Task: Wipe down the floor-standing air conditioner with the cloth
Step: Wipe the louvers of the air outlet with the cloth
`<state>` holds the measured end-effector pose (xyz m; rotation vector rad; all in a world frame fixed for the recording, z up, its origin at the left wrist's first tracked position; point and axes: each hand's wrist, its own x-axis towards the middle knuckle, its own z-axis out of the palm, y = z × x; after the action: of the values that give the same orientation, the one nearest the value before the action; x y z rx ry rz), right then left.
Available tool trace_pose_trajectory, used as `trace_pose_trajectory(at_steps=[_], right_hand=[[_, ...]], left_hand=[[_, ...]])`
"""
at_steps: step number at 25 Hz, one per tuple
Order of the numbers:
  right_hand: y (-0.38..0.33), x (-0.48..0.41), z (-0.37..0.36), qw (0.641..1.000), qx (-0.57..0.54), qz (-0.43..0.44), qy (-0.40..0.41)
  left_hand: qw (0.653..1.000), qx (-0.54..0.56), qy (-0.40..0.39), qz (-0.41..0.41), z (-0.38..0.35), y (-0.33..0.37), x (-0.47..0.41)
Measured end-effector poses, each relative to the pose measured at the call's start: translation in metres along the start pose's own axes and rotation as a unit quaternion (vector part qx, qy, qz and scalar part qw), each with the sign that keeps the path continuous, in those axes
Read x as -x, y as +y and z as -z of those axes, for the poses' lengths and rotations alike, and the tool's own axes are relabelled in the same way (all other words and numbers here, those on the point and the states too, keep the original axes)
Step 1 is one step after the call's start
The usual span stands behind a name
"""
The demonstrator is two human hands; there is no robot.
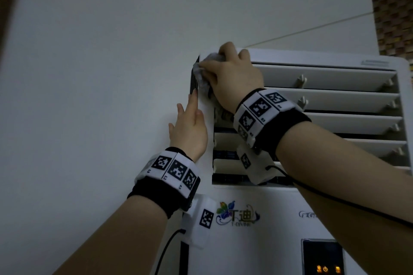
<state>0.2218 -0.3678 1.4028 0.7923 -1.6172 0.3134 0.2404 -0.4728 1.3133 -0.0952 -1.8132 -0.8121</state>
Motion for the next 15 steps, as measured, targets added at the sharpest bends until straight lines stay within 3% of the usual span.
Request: trace_pose_trajectory(at_steps=[2, 5, 8, 13, 15], right_hand=[[0.003, -0.002, 0.003, 1.000, 0.002, 0.009, -0.003], [0.006, -0.001, 0.009, 0.998, -0.009, -0.062, 0.004], [-0.001, 0.021, -0.001, 0.999, 0.020, 0.008, -0.026], [0.002, 0.030, 0.002, 0.998, -0.010, -0.063, -0.003], [-0.003, 0.048, -0.007, 1.000, 0.012, -0.008, -0.013]], left_hand=[[1.000, 0.013, -0.002, -0.002, -0.001, -0.002, 0.003], [0.999, 0.036, -0.008, 0.002, -0.001, -0.008, 0.009], [0.999, 0.045, -0.006, 0.006, -0.003, -0.011, 0.015], [0.998, 0.065, -0.008, 0.015, -0.005, -0.018, 0.024], [0.998, 0.064, -0.005, 0.010, -0.006, -0.022, 0.027]])
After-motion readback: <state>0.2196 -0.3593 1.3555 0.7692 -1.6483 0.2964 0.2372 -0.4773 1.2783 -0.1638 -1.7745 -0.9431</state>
